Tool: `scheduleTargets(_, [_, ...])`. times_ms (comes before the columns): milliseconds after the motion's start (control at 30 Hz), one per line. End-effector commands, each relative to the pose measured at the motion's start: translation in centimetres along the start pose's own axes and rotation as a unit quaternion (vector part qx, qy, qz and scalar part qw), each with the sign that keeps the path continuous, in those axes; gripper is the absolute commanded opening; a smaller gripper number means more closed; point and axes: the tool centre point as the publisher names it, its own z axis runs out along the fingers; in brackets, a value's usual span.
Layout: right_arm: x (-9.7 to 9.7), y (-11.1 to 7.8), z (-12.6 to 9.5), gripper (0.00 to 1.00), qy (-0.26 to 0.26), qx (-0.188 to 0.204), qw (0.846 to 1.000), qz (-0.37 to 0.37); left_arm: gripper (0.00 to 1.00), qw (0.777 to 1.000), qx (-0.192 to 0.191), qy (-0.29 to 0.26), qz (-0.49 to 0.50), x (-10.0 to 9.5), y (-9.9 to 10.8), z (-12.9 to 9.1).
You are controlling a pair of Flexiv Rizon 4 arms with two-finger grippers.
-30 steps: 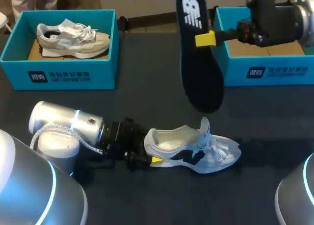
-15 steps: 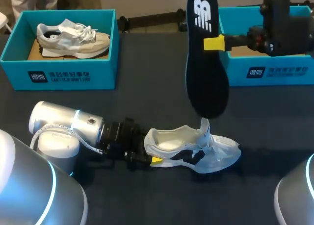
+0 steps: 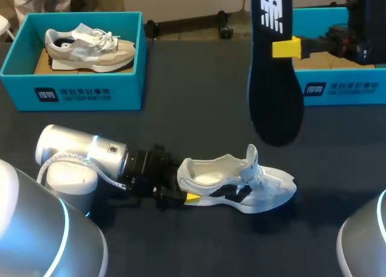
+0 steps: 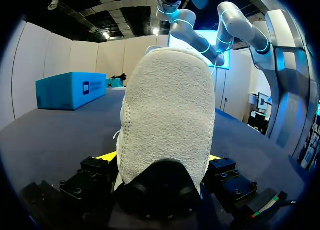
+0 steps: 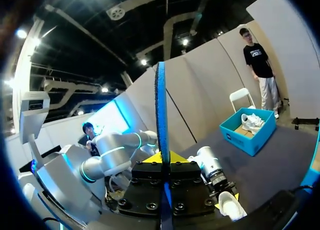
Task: Take the shoe out of the shoebox, open the shoe tongue, remove and reinsert the insole, then place the shoe into the shoebox
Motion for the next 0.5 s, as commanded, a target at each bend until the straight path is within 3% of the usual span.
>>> scheduleTargets(33, [0.5,-0.6,-1.1,0.00,-0.006,0.000,1.000,0.003,0.00,1.000,0.000,0.000,0.000,0.0,0.1,0.1])
scheduleTargets(500, [1.0,-1.6,-1.5,0.00,0.005,0.006,1.000,0.015,0.00,1.000,0.000,0.000,0.000,0.0,0.1,0.1])
